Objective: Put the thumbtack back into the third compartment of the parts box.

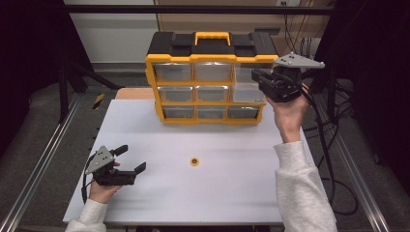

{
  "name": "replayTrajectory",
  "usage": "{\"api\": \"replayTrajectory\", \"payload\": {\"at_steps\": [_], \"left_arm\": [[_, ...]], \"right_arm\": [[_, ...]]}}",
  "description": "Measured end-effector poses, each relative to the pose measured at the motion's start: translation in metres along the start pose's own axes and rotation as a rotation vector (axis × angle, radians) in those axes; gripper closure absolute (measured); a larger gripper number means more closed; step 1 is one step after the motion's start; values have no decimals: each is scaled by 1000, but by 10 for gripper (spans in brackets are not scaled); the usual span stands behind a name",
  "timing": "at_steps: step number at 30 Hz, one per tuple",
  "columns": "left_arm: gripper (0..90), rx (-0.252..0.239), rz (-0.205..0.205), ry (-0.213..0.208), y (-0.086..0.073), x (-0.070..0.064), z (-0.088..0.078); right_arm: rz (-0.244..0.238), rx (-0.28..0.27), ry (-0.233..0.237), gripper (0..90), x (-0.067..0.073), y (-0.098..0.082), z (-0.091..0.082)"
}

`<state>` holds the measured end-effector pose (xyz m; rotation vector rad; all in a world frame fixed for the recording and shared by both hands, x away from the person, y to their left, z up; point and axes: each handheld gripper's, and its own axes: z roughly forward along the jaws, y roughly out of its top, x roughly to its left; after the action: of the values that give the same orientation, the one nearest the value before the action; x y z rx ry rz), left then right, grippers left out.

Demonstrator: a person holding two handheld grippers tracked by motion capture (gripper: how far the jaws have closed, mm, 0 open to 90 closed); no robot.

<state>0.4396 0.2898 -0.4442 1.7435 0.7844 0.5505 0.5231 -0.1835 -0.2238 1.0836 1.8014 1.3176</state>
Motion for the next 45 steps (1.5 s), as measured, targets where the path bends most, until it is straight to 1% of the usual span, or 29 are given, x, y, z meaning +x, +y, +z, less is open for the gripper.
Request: {"api": "replayTrajectory", "payload": {"at_steps": [8,11,23,30,34,36,38,39,42,44,45], "left_arm": [[27,0,-2,1,0,0,0],[26,1,1,1,0,0,0],[27,1,1,1,0,1,0],[26,-1,-3,2,0,1,0],[27,-1,-3,1,0,1,0],[26,-1,-3,1,0,1,0],[27,-3,-4,1,0,1,-1],[27,-4,-4,1,0,1,-1],[27,-5,-5,1,0,1,-1],[26,-6,-4,1,0,1,-1],[27,-6,-5,0,0,1,-1]], "right_arm": [[5,18,-24,851,-3,1,12],[-5,28,-35,852,-3,-1,16],[22,66,-61,848,-11,-10,28],[36,87,-66,845,-15,-15,33],[49,91,-60,833,-16,-14,33],[52,91,-62,769,-17,-14,33],[53,86,-58,747,-17,-14,32],[49,78,-57,714,-17,-14,31],[39,45,-55,610,-17,-13,26],[35,19,-45,513,-16,-12,23],[29,4,-40,486,-15,-12,21]]}}
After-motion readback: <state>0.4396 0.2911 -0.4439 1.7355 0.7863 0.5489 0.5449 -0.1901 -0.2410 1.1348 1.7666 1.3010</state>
